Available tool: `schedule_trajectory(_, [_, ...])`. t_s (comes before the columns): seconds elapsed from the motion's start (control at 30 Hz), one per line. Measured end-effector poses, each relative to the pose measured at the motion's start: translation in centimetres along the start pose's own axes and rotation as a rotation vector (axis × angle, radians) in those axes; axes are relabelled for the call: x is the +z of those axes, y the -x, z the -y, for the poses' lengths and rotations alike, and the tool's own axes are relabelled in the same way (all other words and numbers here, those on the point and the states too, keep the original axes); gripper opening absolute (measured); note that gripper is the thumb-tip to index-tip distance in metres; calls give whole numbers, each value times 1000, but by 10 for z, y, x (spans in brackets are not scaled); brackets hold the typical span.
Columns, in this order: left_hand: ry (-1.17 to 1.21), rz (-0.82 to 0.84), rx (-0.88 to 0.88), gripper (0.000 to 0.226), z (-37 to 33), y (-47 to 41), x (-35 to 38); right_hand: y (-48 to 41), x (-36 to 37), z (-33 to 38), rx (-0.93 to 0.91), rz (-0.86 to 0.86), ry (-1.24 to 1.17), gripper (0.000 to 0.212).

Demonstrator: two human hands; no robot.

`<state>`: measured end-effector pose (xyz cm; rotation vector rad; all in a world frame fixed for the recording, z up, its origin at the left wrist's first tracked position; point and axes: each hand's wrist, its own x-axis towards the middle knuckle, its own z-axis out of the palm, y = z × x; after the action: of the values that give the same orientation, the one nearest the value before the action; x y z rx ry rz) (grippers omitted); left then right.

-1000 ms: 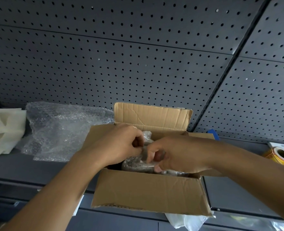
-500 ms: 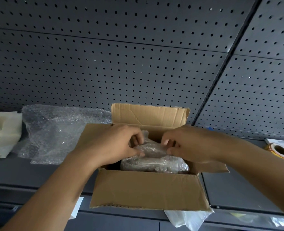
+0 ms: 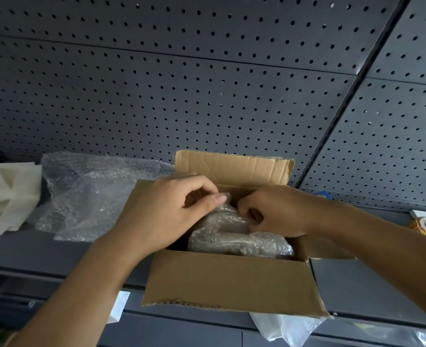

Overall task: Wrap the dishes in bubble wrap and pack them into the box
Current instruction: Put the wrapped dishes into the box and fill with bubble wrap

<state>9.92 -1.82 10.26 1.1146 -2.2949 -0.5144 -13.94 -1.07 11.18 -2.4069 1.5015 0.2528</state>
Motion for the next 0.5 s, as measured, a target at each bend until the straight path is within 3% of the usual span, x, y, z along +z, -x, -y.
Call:
schedule_trajectory(0.1, [35, 200, 59, 45, -1, 12, -2, -3, 3, -6, -24, -41, -78, 9])
schedule_trajectory(0.17, [51, 286, 63, 36, -3, 13, 3, -4, 4, -10, -46, -74, -146, 11])
schedule_trajectory(0.37, [33, 295, 10, 20, 0, 10, 10, -2, 5, -13, -135, -165, -374, 18])
schedule_trajectory(0.5, [-27, 316, -21, 17, -1, 6, 14, -2, 10, -12, -173, -217, -370, 18])
